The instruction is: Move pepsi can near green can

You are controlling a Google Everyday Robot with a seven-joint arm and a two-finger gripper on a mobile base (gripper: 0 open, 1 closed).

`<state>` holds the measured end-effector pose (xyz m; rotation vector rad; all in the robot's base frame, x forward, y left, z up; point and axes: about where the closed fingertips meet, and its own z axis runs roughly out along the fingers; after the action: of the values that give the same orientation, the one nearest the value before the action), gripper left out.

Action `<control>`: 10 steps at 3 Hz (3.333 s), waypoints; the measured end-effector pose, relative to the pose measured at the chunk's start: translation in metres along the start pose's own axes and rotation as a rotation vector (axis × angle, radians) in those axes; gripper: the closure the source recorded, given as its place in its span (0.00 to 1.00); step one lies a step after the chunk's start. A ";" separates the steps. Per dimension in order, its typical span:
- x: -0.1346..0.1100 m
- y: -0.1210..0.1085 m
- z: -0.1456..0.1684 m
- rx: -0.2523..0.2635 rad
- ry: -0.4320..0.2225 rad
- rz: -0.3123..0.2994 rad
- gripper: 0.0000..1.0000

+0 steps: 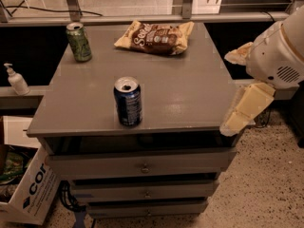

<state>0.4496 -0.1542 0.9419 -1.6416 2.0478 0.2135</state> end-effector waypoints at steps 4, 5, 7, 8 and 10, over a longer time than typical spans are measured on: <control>-0.068 -0.002 0.102 -0.116 -0.353 0.001 0.00; -0.070 -0.001 0.104 -0.121 -0.375 -0.008 0.00; -0.094 -0.007 0.137 -0.105 -0.567 -0.017 0.00; -0.113 -0.011 0.151 -0.107 -0.666 -0.020 0.00; -0.146 -0.002 0.171 -0.164 -0.810 0.006 0.18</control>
Offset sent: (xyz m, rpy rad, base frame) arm 0.0071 0.0176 -0.0069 0.0682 -0.0142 0.0254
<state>0.5216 0.0443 0.8642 -1.3172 1.4306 0.9038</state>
